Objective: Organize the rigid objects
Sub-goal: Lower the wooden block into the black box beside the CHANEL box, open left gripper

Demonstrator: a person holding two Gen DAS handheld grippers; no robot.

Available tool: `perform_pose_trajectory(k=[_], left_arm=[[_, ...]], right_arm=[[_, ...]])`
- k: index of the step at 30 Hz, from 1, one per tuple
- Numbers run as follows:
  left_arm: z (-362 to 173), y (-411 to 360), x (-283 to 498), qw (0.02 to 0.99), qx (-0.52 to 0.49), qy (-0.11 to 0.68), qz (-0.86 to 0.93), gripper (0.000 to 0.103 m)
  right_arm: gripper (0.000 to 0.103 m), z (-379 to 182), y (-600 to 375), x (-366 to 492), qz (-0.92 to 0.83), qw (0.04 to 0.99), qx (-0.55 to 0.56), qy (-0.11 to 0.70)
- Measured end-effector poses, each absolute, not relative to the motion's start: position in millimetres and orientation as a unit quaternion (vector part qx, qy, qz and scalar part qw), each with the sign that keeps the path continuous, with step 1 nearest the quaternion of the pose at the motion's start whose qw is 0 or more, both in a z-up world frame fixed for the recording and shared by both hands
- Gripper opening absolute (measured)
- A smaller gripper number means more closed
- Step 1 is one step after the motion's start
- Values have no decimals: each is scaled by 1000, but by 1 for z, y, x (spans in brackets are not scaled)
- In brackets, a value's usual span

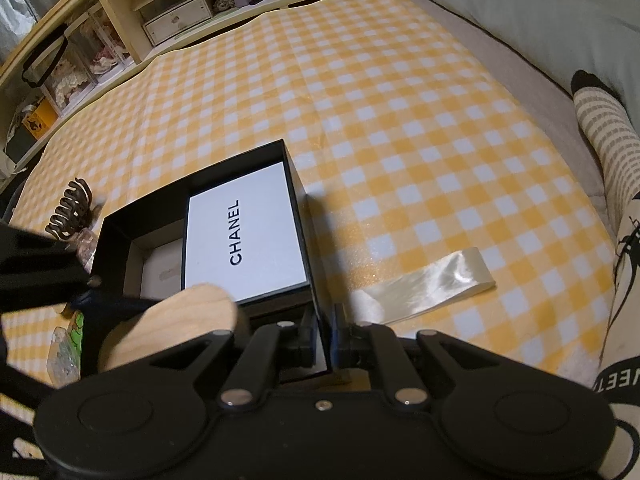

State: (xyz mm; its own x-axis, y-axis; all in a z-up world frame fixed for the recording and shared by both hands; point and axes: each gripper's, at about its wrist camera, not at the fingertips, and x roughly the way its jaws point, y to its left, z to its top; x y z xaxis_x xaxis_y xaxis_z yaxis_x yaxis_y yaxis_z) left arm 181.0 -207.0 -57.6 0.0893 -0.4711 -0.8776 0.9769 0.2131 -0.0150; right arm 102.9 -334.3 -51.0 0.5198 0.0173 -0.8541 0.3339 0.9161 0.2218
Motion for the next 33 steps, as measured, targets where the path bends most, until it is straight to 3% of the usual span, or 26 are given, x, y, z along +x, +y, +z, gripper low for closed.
perform_pose_trajectory(k=[3, 6, 11, 15, 19, 33], left_arm=[[-59, -204, 188, 679, 291, 410, -535, 69], [-59, -192, 185, 684, 269, 420, -533, 71], [-60, -164, 187, 694, 232, 465, -498, 44], [-63, -149, 191, 693, 192, 497, -486, 31], [-61, -139, 199, 700, 133, 525, -467, 11], [-98, -171, 210, 697, 120, 587, -395, 7]], right_arm=[[8, -51, -335, 103, -93, 852, 185, 481], [8, -51, -335, 103, -93, 851, 188, 482], [8, -52, -335, 104, -94, 850, 189, 483], [8, -52, -335, 104, -96, 850, 191, 482], [8, -53, -335, 104, -96, 849, 192, 482], [8, -53, -335, 104, -96, 849, 192, 482]])
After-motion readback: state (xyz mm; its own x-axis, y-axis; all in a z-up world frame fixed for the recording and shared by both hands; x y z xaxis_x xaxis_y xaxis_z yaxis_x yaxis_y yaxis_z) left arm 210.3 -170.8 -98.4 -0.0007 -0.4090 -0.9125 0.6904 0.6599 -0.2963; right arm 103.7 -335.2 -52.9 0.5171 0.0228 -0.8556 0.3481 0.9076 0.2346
